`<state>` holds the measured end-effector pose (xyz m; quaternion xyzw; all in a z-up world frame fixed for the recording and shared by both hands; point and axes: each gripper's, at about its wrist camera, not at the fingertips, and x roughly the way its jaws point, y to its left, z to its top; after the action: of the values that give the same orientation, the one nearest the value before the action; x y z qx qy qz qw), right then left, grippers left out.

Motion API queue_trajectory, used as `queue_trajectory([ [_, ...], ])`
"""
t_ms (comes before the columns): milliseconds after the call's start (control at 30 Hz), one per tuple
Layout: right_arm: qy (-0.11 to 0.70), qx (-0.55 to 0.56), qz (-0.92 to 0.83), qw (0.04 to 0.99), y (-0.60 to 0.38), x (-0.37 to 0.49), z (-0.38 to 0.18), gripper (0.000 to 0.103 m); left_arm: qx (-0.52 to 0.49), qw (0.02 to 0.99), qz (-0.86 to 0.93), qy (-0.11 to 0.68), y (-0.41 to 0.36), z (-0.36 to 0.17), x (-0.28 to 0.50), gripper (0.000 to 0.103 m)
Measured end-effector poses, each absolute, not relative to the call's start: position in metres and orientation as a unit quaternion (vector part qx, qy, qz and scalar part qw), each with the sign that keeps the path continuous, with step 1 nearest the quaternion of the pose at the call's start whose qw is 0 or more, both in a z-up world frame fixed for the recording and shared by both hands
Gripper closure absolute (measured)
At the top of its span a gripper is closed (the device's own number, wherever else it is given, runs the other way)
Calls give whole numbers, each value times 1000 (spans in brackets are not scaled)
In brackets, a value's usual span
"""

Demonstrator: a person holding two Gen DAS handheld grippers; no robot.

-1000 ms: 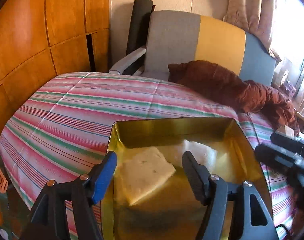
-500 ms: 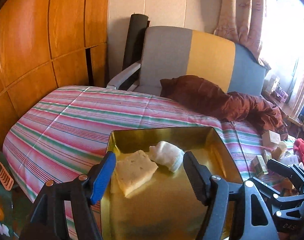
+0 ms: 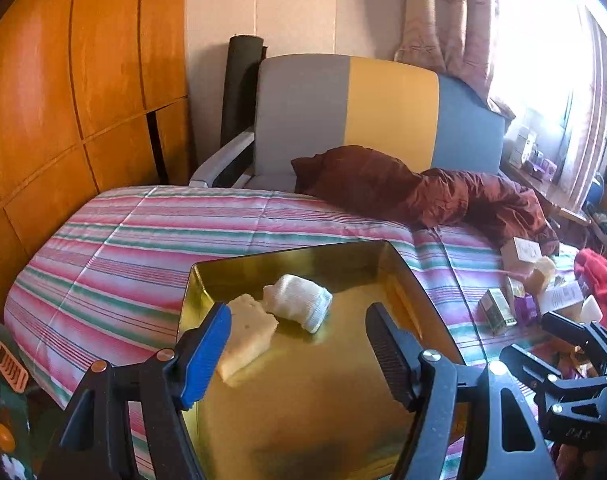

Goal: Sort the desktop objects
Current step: 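Carry sock and sponge to the gold tray and open both tools, then move both tools back over the pile of boxes and soaps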

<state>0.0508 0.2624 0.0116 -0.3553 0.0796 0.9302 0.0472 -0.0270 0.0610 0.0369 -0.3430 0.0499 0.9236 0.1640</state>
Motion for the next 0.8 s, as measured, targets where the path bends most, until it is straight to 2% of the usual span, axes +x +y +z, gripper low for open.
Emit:
queue_trajectory([
  [467, 99, -349, 924, 121, 319, 90, 8, 10, -335, 197, 917, 91, 97, 41, -9, 32],
  [800, 128, -348, 906, 204, 385, 136, 5, 9, -353, 278, 889, 87, 134, 33, 6, 32],
])
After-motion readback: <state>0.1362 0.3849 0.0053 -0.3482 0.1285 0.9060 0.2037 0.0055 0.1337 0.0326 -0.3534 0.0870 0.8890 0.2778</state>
